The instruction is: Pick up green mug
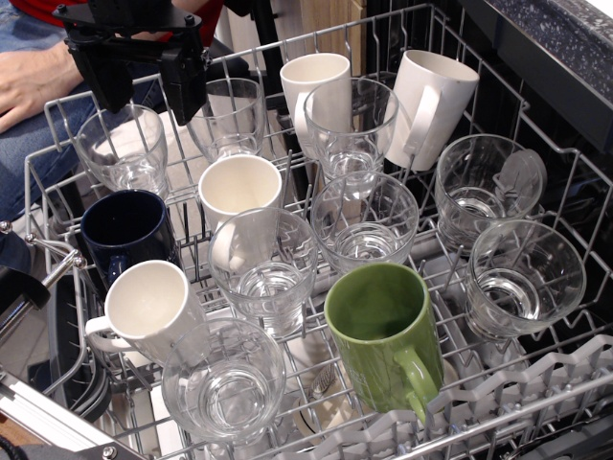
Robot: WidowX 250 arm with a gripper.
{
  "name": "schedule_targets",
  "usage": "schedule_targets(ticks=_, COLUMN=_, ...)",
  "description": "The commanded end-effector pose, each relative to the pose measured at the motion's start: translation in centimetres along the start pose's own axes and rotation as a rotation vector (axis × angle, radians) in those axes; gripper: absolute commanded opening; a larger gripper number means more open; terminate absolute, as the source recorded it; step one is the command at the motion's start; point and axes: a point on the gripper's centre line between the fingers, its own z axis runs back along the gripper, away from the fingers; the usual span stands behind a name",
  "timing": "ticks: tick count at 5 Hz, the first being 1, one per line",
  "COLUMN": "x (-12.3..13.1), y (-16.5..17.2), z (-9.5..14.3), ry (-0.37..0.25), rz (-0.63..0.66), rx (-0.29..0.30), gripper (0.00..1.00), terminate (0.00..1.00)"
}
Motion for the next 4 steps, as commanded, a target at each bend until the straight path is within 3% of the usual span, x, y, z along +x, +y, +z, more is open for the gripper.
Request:
schedule_targets(ticks=1, x=0.0, y=0.0, z=0.0, ry=0.000, rz=0.000, rx=0.000, gripper=1.00, terminate=0.00)
schedule_targets(ticks=3, x=-0.8, y=-2.5, z=-1.5, ry=-0.002, rz=0.304, rx=-0.059, gripper=1.00, terminate=0.00)
schedule_targets(ticks=4, x=-0.7, y=-4.1, z=-2.7, ry=0.040, rz=0.449, rx=-0.021, gripper=1.00, terminate=0.00)
